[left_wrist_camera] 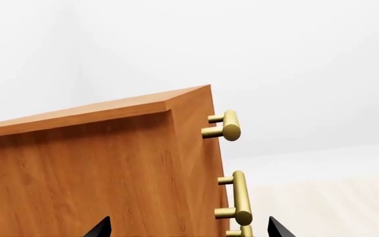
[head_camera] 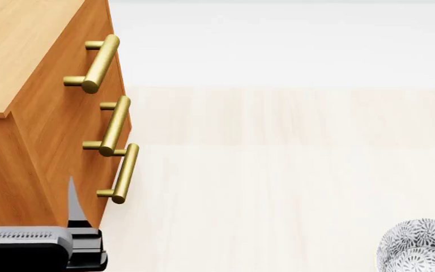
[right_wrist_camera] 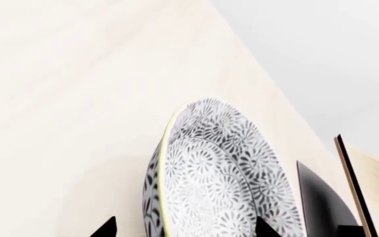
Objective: Close the top drawer of the cabinet and put the bowl on top of it.
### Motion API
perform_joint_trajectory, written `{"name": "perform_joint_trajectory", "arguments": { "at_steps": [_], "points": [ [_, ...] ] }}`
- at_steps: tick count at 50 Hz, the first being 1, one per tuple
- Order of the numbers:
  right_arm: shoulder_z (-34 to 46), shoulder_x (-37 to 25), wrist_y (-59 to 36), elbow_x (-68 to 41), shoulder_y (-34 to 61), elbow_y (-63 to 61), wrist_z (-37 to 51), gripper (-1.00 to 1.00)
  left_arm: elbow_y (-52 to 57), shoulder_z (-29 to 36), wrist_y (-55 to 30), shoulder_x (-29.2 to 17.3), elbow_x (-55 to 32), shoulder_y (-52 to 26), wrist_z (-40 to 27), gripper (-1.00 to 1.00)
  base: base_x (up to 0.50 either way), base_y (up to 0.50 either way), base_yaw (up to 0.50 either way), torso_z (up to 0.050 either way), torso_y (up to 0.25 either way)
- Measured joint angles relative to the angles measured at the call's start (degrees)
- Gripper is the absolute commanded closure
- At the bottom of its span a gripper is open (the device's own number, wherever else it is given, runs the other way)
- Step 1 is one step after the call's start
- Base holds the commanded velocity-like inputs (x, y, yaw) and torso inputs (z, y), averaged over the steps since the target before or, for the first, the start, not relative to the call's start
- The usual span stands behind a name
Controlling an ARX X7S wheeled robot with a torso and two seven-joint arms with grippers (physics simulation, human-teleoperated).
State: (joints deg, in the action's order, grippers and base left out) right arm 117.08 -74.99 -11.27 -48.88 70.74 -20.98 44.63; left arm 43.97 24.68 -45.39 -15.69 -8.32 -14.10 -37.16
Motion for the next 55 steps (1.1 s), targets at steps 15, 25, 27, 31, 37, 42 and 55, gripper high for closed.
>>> {"name": "perform_joint_trajectory", "arguments": {
  "at_steps": [15, 25, 27, 31, 37, 42, 55],
  "points": [
    [-0.1, 0.4, 0.5, 0.0, -0.7, 0.7, 0.2, -1.00, -0.1, 0.2, 0.1, -0.1, -0.2, -0.2, -0.2, -1.00, 0.00, 0.00, 0.00, 0.000, 0.000],
    [-0.2, 0.7, 0.7, -0.1, -1.0, 1.2, 0.2, -1.00, -0.4, 0.3, 0.4, -0.2, -0.4, -0.2, -0.4, -1.00, 0.00, 0.00, 0.00, 0.000, 0.000],
    [-0.2, 0.8, 0.8, -0.2, -1.1, 1.3, 0.2, -1.00, -0.4, 0.3, 0.4, -0.2, -0.4, -0.2, -0.4, -1.00, 0.00, 0.00, 0.00, 0.000, 0.000],
    [-0.2, 1.0, 1.0, -0.2, -1.4, 1.6, 0.2, -1.00, -0.5, 0.3, 0.5, -0.3, -0.5, -0.2, -0.4, -1.00, 0.00, 0.00, 0.00, 0.000, 0.000],
    [-0.3, 1.3, 1.4, -0.3, -1.8, 2.2, 0.3, -1.00, -0.6, 0.3, 0.6, -0.3, -0.6, -0.2, -0.5, -1.00, 0.00, 0.00, 0.00, 0.000, 0.000],
    [-0.3, 1.5, 1.9, -0.3, -2.2, 2.7, 0.3, -1.00, -0.7, 0.4, 0.7, -0.4, -0.7, -0.2, -0.6, -1.00, 0.00, 0.00, 0.00, 0.000, 0.000],
    [-0.4, 1.7, 2.3, -0.4, -2.8, 3.4, 0.3, -1.00, -0.9, 0.6, 0.9, -0.5, -0.8, -0.2, -0.8, -1.00, 0.00, 0.00, 0.00, 0.000, 0.000]
  ]
}}
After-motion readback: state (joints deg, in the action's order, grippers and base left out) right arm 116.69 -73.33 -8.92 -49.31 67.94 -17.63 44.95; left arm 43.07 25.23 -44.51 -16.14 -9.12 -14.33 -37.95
